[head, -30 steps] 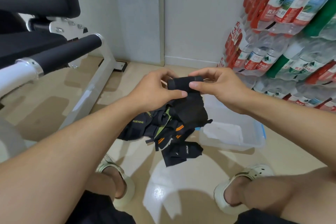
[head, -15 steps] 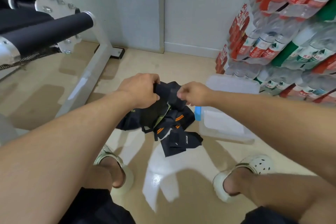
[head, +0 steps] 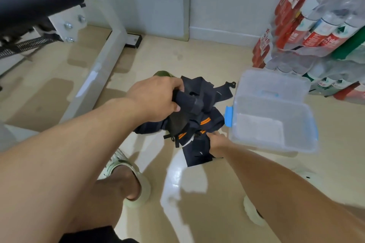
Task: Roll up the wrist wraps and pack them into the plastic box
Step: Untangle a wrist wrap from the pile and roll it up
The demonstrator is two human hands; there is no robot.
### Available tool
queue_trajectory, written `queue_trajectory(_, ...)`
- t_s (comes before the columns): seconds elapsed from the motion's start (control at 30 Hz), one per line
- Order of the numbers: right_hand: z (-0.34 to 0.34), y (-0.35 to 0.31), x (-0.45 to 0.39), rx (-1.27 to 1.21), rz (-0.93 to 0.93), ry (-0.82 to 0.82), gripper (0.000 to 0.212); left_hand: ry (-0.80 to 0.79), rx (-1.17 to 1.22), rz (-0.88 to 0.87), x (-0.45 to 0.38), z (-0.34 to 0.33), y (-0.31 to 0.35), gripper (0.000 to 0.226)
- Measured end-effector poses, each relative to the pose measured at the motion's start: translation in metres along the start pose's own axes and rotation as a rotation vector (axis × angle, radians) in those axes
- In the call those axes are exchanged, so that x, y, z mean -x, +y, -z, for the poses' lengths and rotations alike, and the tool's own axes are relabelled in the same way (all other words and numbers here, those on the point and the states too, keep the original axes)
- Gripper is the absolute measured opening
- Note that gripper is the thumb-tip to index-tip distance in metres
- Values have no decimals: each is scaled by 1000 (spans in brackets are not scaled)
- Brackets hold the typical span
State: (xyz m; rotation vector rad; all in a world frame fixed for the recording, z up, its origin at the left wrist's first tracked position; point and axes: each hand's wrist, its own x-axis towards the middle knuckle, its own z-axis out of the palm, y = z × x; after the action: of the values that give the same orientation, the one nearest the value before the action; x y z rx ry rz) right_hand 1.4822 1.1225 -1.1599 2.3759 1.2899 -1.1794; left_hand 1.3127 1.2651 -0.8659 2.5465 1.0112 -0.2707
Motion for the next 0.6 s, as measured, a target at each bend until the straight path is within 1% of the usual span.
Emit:
queue_trajectory(0.07, -7, -2, -1, 16, 1, 26, 64, 0, 6, -13, -2, 0, -1, 26)
queue_trajectory(0.13, -11, -4, 0, 53, 6, 67, 53, -5, 5, -22, -5, 0, -2, 26)
queue_trajectory(0.2, -14, -6, 2, 144, 34, 101, 42, -19, 7, -17, -6, 0, -3, 25)
queue_trajectory(0.27, -9, -11, 8, 231, 71, 111, 38, -40, 8, -11, -7, 1, -3, 25)
queue_trajectory(0.3, -3, -15, 13, 232, 86, 101, 37, -56, 7, -13, -6, 2, -2, 26)
queue_trajectory(0.37, 17, -24, 22, 124, 113, 62, 34, -96, 8, -20, -5, 4, -2, 26)
queue_trajectory(0.43, 41, -31, 30, -24, 177, 24, 28, -135, 15, -25, -2, 8, -4, 25)
queue_trajectory(0.47, 55, -35, 37, -87, 210, 13, 29, -150, 23, -26, 0, 10, -4, 25)
queue_trajectory(0.53, 84, -41, 52, -238, 263, 44, 35, -172, 37, -27, 4, 14, -4, 25)
queue_trajectory(0.57, 99, -44, 59, -345, 271, 68, 34, -175, 43, -32, 7, 16, -4, 25)
queue_trajectory(0.6, 115, -48, 70, -451, 282, 86, 27, -173, 48, -41, 9, 18, -4, 25)
